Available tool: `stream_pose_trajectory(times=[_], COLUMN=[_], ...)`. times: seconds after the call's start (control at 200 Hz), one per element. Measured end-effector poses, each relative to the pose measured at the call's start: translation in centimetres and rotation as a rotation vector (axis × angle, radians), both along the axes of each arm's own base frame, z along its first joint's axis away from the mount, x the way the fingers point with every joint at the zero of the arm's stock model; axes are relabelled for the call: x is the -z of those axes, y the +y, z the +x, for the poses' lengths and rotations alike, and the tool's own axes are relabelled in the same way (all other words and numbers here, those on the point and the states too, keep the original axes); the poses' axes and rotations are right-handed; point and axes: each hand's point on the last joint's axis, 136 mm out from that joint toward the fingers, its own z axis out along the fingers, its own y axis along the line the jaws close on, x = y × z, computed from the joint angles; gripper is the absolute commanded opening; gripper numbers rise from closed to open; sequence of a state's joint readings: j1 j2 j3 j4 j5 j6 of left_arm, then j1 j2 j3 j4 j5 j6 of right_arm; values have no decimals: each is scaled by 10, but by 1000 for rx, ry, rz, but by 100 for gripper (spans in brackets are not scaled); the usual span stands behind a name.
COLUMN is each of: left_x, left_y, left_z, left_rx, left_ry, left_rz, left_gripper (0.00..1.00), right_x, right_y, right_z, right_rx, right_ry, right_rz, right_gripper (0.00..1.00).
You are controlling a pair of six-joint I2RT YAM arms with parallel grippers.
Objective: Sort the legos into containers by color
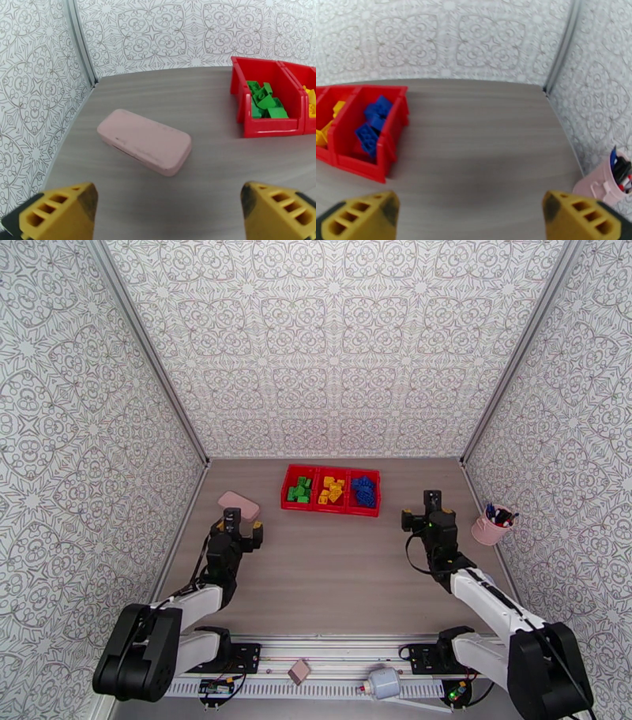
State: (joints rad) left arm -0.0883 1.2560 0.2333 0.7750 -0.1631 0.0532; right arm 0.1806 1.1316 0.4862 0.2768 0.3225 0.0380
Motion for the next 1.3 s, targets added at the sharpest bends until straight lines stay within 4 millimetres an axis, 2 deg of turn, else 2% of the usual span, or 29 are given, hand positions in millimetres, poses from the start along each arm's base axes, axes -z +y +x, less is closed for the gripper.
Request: stream_pose_trajectory(times=[0.16, 0.27, 0.39, 0.52, 0.6, 0.755, 0.9, 1.3], left_x=[0, 9, 22, 31, 24, 15, 14, 22], left_y=[22, 35, 39, 38, 38, 41, 49, 36], left_z=[5, 8, 14, 22, 27, 34, 41, 43], left_rx=[-57, -97, -106, -98, -95, -86, -87, -50], left_ry=[-23, -17, 7, 26, 9, -10, 10, 54], left_rz=[-8, -28, -40, -52, -56, -72, -101, -108], left_gripper=[100, 100, 100, 100, 100, 100, 100, 100], right_x=[24, 40, 53, 52, 52, 65, 61, 60], right_y=[-20, -19, -15, -14, -15, -16, -18, -15], right_z=[1, 7, 13, 20, 26, 33, 35, 36], right_rx=[47, 28, 2, -21, -31, -53, -67, -90], right_ry=[4, 15, 36, 20, 0, 19, 0, -4], right_rz=[35, 49, 55, 52, 52, 64, 79, 90], right_gripper=[100, 100, 100, 100, 100, 100, 100, 100])
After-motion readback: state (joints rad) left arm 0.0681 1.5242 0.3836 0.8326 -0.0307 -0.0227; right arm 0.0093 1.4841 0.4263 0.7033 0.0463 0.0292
